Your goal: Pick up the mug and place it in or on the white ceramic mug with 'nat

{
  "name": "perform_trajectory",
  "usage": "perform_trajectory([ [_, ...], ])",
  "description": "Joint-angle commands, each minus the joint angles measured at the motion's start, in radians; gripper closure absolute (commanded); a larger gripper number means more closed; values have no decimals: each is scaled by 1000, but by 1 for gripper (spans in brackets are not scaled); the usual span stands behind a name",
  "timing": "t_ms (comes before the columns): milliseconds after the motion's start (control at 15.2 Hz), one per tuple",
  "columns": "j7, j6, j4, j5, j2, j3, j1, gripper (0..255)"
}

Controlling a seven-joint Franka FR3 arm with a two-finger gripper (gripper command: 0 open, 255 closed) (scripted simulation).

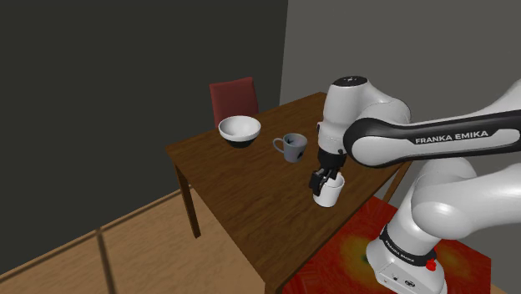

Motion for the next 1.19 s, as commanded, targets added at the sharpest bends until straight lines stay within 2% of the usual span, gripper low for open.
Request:
perform_trajectory([
  [0, 2, 36, -18, 6, 18, 7, 2, 0],
  [132, 2, 85, -43, 13, 42, 15, 3, 0],
  [660, 2, 85, -43, 13, 42, 15, 3, 0],
  [726, 2, 85, -43, 13, 42, 15, 3, 255],
  [1122, 2, 85, -43, 13, 42, 15, 3, 255],
])
